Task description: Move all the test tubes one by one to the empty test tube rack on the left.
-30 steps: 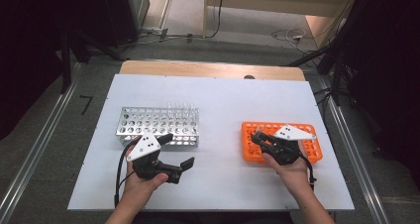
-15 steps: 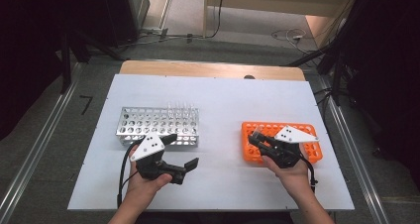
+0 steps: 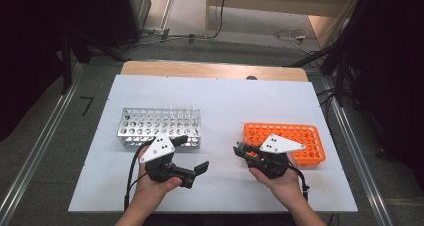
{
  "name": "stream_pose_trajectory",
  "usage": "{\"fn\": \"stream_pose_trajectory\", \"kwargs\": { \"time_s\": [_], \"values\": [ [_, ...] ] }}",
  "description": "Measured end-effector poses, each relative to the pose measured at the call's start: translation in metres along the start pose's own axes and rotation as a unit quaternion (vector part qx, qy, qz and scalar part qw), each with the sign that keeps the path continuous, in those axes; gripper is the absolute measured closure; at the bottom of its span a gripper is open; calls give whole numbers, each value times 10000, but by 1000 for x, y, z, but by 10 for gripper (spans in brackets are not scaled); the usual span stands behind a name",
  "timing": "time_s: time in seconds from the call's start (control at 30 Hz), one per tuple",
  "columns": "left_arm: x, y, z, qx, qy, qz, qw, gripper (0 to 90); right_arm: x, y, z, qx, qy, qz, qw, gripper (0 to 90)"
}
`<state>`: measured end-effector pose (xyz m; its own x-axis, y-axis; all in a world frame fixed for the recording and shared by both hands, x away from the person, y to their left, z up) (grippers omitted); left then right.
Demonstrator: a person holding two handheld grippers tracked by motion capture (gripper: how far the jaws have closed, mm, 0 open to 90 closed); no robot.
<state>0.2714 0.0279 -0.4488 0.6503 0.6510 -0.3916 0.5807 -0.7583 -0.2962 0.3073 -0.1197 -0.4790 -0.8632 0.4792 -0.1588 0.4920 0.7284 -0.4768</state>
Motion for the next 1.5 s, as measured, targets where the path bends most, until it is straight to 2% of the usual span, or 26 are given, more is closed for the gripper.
{"fn": "stream_pose_trajectory", "kwargs": {
  "time_s": [0.2, 0.33, 0.47, 0.6, 0.77, 0.87, 1.07, 1.27, 1.37, 1.5],
  "values": [
    [-9, 6, 1, 79, 16, 103, 9999, 38, 21, 7, -5, 10, -137, -233, 9996, 736],
    [-14, 11, 3, 125, 40, 76, 9999, 83, 32, 11, -7, 21, -250, -356, 9990, 736],
    [-19, 16, 4, 176, 81, 2, 9998, 161, 42, 13, -8, 51, -278, -463, 9985, 736],
    [-25, 20, 6, 228, 122, 38, 9997, 238, 51, 16, -10, 42, -330, -563, 9979, 736],
    [-31, 23, 8, 213, 228, 80, 9995, 380, 60, 18, -12, 51, -403, -663, 9970, 736],
    [-31, 23, 9, 219, 301, 35, 9993, 455, 65, 19, -13, 53, -412, -728, 9965, 736],
    [-33, 24, 10, 256, 378, 44, 9989, 598, 71, 20, -15, 50, -443, -806, 9957, 736],
    [-37, 24, 10, 220, 421, 125, 9988, 706, 72, 21, -16, 37, -413, -839, 9956, 736],
    [-37, 24, 10, 215, 437, 142, 9987, 748, 72, 21, -16, 38, -394, -847, 9956, 736],
    [-37, 23, 10, 213, 472, 143, 9986, 758, 72, 20, -16, 32, -380, -859, 9956, 735]
  ]
}}
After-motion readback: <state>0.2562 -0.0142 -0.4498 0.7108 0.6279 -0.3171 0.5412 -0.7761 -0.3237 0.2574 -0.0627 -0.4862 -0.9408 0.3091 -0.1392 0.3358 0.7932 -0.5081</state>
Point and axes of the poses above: each handheld gripper's, and its own axes: y roughly forward along the jaws, z roughly out of its underside, x roughly to its left, the point moved 10 cm from there along y, roughly forward along the jaws, and after that the axes turned 13 degrees about -y, right-handed, at the moved point
